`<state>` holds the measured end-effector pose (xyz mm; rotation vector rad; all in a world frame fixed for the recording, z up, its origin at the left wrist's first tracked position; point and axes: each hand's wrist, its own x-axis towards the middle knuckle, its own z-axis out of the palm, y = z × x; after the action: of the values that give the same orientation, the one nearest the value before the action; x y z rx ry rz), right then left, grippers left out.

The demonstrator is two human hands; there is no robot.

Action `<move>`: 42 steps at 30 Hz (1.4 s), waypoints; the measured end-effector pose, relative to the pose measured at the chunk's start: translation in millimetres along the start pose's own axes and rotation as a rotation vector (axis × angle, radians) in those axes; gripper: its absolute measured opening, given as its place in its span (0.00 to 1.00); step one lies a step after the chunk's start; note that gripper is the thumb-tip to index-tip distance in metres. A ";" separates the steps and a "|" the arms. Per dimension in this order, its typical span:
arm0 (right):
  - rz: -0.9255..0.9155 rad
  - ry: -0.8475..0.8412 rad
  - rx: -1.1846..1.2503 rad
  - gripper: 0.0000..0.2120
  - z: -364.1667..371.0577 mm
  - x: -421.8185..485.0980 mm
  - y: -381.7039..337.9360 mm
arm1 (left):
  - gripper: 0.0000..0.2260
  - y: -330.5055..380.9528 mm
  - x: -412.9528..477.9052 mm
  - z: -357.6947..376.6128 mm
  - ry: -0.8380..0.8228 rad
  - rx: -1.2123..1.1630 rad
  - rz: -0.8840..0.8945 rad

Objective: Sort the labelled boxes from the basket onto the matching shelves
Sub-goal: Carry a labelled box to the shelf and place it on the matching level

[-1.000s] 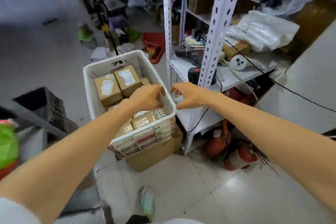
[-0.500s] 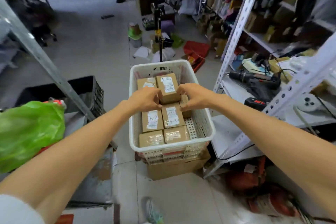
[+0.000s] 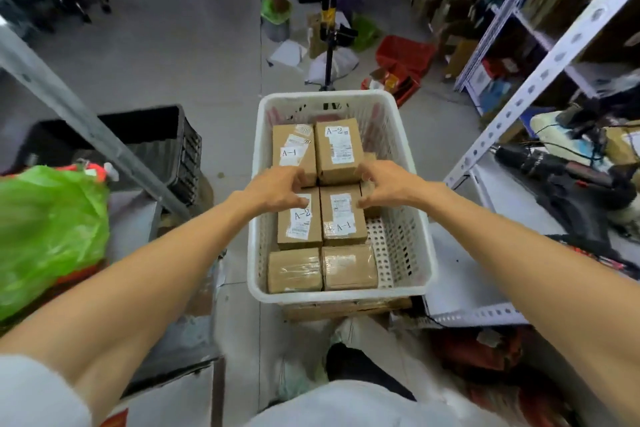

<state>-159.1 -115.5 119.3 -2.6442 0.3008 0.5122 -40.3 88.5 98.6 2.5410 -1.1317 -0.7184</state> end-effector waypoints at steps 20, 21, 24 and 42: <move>0.205 -0.066 0.223 0.32 1.2 182.8 78.0 | 0.22 -50.1 213.7 22.6 -0.059 -0.097 -0.180; 0.236 -0.069 0.228 0.31 4.3 192.6 82.5 | 0.22 -55.6 224.3 26.6 -0.076 -0.080 -0.173; 0.319 -0.051 0.222 0.27 11.7 220.4 98.5 | 0.19 -68.6 257.4 37.2 -0.104 0.004 -0.151; 0.530 0.170 0.592 0.48 88.0 314.7 182.2 | 0.44 -76.1 370.3 146.0 -0.189 -0.696 -0.433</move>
<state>47.8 -277.4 -147.0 -2.0137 1.0452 0.2883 140.0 -145.3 -179.0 2.1289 -0.2633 -1.2200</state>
